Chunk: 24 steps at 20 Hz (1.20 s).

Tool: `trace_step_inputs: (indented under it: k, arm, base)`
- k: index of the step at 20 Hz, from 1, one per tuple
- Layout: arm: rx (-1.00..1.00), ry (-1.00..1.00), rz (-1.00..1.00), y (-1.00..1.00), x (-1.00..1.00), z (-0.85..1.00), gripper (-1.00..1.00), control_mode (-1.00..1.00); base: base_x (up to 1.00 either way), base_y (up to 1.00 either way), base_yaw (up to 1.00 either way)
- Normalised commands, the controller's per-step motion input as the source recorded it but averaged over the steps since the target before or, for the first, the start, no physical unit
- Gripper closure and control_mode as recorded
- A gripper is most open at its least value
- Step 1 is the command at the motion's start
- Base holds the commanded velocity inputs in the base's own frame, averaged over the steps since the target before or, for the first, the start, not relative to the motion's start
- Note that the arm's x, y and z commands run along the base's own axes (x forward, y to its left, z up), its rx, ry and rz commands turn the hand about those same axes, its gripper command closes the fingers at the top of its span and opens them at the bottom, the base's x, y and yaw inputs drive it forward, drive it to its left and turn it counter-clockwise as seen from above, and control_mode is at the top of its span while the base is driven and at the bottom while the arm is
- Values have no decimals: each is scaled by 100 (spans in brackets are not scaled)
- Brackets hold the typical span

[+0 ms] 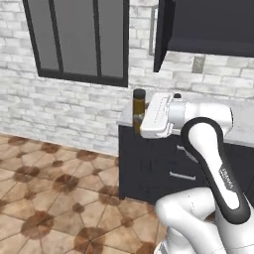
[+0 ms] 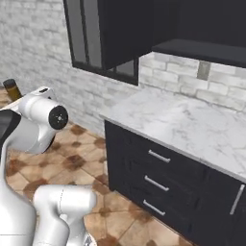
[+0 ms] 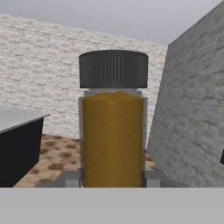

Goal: Collect the turmeric, mayonnaise, and shaker from the cabinet and place them next to the stove.

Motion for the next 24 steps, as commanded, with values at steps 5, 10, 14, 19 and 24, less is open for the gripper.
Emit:
trace_step_inputs:
  k: [5, 10, 14, 19, 24]
  arm:
    - [0, 0, 0, 0, 0, 0, 100, 100]
    - [0, 0, 0, 0, 0, 0, 100, 100]
    - [0, 0, 0, 0, 0, 0, 100, 100]
    - [0, 0, 0, 0, 0, 0, 100, 100]
    - [0, 0, 0, 0, 0, 0, 100, 100]
  base:
    - [-26, 57, 56]
    - [-28, 58, 55]
    - [-44, 56, 52]
    - [-59, 62, 46]
    - [-70, 70, 39]
